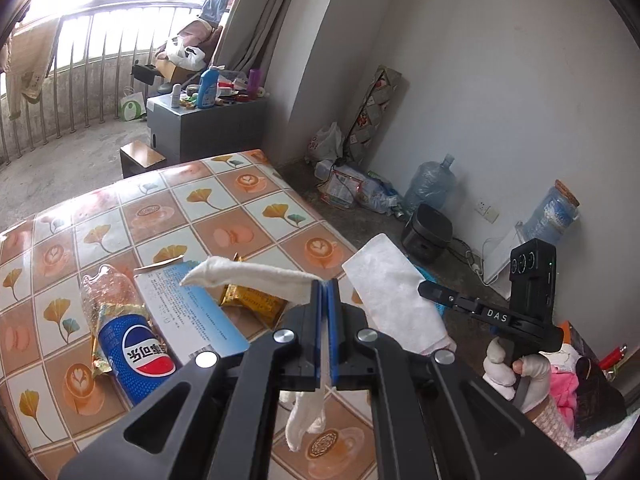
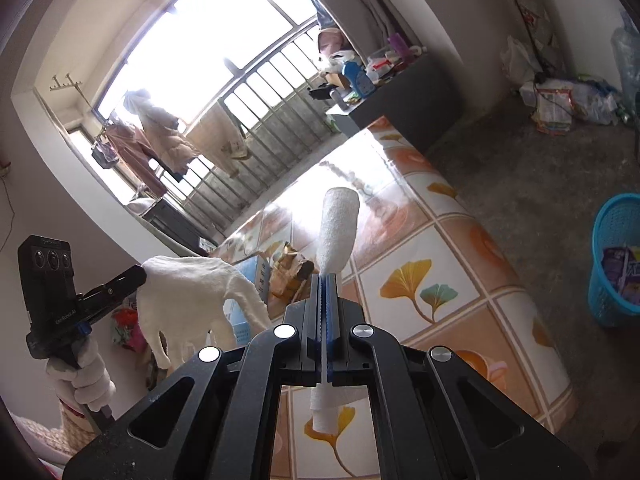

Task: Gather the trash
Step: 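Lift the glove and paper towel and carry them toward the wastebasket, then open both tools to drop glove and towel into the wastebasket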

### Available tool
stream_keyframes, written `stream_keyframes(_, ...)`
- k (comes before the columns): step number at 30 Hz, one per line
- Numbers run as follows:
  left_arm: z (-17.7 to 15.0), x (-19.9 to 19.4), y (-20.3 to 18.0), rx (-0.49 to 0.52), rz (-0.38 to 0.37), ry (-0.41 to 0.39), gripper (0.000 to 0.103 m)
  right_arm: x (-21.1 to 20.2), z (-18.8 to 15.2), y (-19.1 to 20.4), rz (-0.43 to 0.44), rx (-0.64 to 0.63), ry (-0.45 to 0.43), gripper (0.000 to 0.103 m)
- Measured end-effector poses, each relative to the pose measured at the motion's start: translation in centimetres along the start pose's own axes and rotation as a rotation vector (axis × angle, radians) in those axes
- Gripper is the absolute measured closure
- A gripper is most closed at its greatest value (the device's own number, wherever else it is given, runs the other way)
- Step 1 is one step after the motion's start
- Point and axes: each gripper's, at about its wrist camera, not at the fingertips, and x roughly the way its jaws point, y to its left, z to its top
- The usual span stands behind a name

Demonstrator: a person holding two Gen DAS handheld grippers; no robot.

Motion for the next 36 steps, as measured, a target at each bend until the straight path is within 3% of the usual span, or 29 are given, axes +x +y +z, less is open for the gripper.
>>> stream_keyframes(6, 4.1, 2.9, -3.5, 0.042, -0.124, -0.014, 0.101, -5.4, 3.1, -2.3, -0.143, 0.013, -0.168, 0.103)
stream_keyframes(14, 9.8, 13.2, -11.6, 0.139, -0.275, 0.043, 0.101, -10.9, 5.9, -7.9, -0.423, 0.095, -0.338, 0.103)
stream_keyframes(18, 10.4, 20.5, -16.3, 0.177, -0.307, 0.129, 0.101, -11.3, 6.2, -12.3, -0.541, 0.175, -0.344, 0.103)
stream_keyframes(25, 8.3, 33.7, -22.7, 0.192, -0.317, 0.315, 0.101, -9.8, 5.4, -21.1, -0.639, 0.321, -0.281, 0.103)
stream_keyframes(29, 6.7, 39.6, -25.1, 0.194, -0.312, 0.404, 0.101, -8.2, 5.4, -25.9, -0.664, 0.401, -0.230, 0.103)
stream_keyframes(34, 5.5, 44.9, -26.9, 0.212, -0.285, 0.444, 0.100, -7.2, 5.2, -30.8, -0.653, 0.502, -0.215, 0.100)
stream_keyframes(35, 5.4, 46.0, -27.2, 0.216, -0.273, 0.444, 0.098, -6.9, 5.3, -31.8, -0.649, 0.523, -0.215, 0.099)
stream_keyframes(36, 5.3, 47.2, -27.4, 0.215, -0.268, 0.450, 0.087, -6.6, 5.3, -32.9, -0.642, 0.548, -0.210, 0.098)
